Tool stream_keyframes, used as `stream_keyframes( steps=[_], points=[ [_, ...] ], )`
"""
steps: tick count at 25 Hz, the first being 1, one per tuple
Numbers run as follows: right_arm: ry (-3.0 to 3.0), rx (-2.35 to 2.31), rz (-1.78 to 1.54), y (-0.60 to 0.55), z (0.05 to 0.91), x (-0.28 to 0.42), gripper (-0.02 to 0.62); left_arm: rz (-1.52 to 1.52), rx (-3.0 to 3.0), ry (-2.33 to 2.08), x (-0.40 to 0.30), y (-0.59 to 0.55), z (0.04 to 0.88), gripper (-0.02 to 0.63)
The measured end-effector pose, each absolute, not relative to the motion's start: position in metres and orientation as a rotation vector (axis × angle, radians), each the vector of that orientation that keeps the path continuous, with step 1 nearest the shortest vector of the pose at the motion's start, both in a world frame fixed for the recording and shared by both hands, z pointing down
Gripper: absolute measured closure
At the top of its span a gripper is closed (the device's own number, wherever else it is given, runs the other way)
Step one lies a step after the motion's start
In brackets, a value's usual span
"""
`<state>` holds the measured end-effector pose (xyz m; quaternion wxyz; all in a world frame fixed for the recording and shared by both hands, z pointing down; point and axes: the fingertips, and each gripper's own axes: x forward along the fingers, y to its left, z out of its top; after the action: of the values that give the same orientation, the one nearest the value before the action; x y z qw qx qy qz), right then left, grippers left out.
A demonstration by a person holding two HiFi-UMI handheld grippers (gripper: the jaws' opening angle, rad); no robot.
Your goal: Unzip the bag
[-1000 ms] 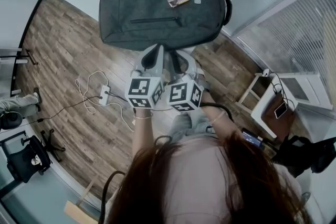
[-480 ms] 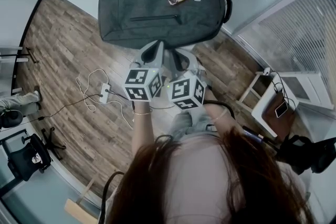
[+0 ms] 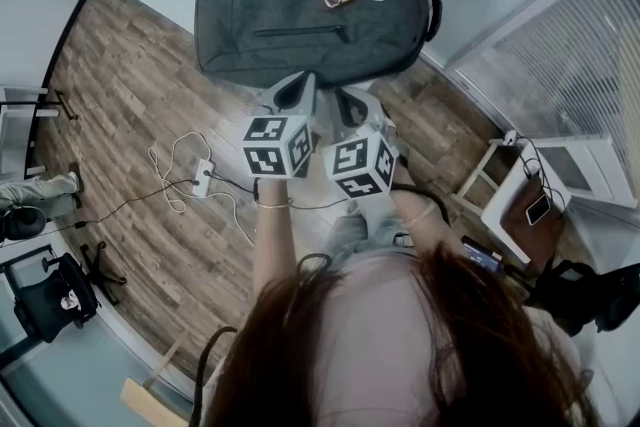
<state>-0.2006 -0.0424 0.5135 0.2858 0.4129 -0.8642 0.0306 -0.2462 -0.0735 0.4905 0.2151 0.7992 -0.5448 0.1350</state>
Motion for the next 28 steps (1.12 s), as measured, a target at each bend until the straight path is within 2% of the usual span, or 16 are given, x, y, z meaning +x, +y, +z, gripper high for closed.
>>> stream_keyframes(
  steps=[28],
  points=[
    [-2.201, 1.258, 0.066, -0.053, 0.511, -0.149, 0.586, 0.422, 2.19, -1.492, -0.245, -0.073, 0.492, 0.602]
  ],
)
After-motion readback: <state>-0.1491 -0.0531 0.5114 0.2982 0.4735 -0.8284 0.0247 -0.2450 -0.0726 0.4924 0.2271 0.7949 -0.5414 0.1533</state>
